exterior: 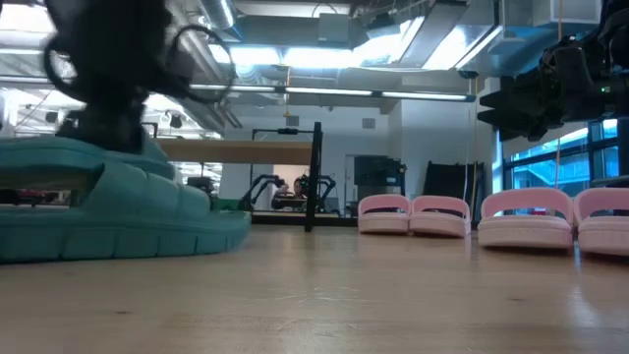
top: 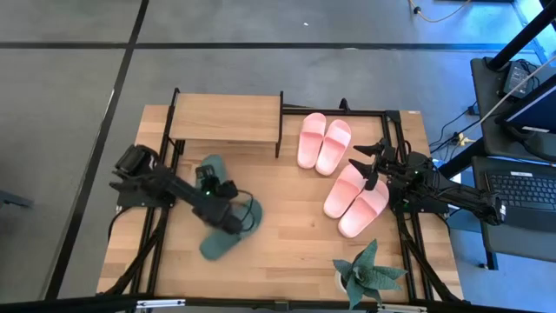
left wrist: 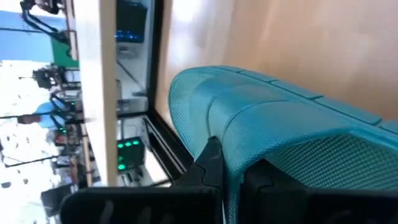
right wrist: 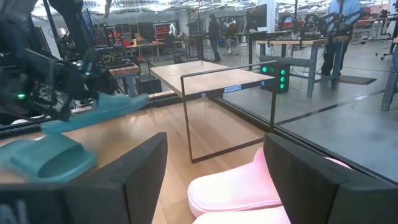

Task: Pick and place slides into the shelf
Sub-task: Put the green slide under the shelf

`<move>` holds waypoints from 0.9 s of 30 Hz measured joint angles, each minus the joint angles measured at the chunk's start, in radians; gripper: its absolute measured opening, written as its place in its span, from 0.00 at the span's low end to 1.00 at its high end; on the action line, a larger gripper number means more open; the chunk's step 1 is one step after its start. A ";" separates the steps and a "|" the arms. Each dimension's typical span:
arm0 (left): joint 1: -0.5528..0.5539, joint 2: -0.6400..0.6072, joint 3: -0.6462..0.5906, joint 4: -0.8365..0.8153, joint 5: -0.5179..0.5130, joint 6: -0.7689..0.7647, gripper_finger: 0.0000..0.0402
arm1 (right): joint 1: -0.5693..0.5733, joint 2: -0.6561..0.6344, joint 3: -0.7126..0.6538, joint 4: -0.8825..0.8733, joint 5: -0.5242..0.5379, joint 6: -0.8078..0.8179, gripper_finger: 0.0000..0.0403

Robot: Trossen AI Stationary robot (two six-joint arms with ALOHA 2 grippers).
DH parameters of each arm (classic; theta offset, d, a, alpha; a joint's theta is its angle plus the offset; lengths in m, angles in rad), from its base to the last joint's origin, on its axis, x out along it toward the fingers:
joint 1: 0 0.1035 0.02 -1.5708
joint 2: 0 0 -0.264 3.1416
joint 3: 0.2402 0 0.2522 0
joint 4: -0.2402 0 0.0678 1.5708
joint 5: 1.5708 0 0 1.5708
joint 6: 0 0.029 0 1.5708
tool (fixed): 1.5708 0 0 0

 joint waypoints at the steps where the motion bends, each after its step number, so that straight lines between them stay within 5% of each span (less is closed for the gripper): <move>1: 0.023 0.000 0.000 0.000 -0.009 0.021 0.01 | 0.000 0.000 0.000 0.000 0.000 0.000 0.66; 9: 0.167 -0.029 -0.059 0.055 -0.018 0.063 0.01 | 0.000 0.000 0.000 0.000 0.000 0.000 0.66; 19: 0.255 -0.316 -0.198 0.291 0.130 0.220 0.01 | 0.000 0.000 0.000 0.000 0.000 -0.005 0.66; 27: 0.377 -0.412 -0.211 0.269 0.130 0.403 0.01 | 0.000 0.000 0.000 0.000 0.000 -0.026 0.66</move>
